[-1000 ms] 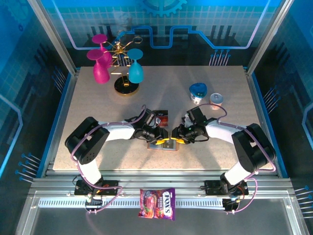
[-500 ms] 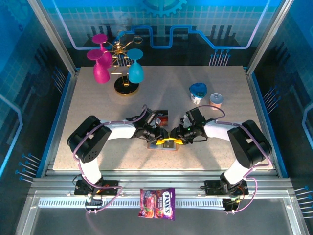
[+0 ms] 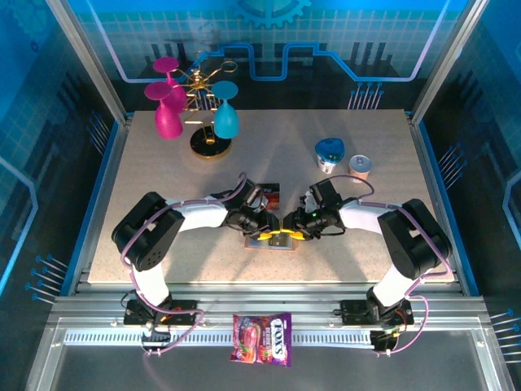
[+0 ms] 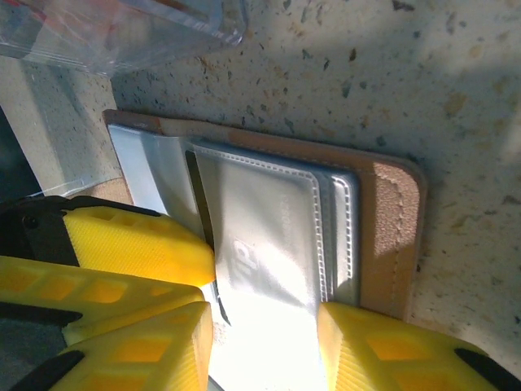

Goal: Take the credit cards out of the card holder

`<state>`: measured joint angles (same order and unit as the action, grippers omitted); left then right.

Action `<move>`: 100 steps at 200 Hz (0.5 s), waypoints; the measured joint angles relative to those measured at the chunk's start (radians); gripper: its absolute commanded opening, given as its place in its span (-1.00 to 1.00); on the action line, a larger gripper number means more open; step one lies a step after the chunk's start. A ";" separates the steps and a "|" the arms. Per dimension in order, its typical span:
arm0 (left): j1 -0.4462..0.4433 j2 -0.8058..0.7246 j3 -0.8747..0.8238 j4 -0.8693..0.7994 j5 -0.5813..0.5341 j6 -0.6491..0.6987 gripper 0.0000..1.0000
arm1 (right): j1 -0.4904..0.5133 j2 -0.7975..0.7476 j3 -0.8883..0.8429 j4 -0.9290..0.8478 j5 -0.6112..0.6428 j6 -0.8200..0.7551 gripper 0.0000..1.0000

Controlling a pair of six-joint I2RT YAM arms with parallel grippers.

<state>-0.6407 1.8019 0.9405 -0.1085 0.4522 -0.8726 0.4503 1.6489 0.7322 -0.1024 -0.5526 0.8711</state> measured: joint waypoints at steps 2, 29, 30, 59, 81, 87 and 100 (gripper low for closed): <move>0.000 0.000 0.001 -0.001 0.000 0.001 -0.26 | 0.000 0.000 0.000 0.000 0.000 0.000 -0.15; 0.000 -0.003 0.007 -0.023 -0.013 0.012 -0.25 | 0.000 0.001 0.002 -0.001 -0.002 -0.002 -0.15; 0.000 -0.003 0.007 -0.024 -0.013 0.012 -0.25 | 0.000 0.001 0.002 -0.001 -0.002 -0.003 -0.15; 0.000 -0.014 0.007 -0.045 -0.026 0.015 -0.25 | 0.000 0.006 0.004 0.000 -0.006 -0.007 -0.15; 0.000 -0.026 0.007 -0.055 -0.033 0.014 -0.24 | 0.000 0.006 0.008 -0.002 -0.006 -0.007 -0.15; 0.000 -0.031 0.007 -0.057 -0.035 0.014 -0.24 | 0.000 0.006 0.009 -0.004 -0.005 -0.007 -0.15; 0.000 -0.040 0.007 -0.061 -0.038 0.014 -0.24 | 0.000 0.005 0.010 -0.010 -0.005 -0.007 -0.15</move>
<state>-0.6407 1.7622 0.9478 -0.1699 0.4145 -0.8585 0.4503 1.6543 0.7425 -0.1123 -0.5575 0.8639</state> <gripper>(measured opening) 0.380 0.424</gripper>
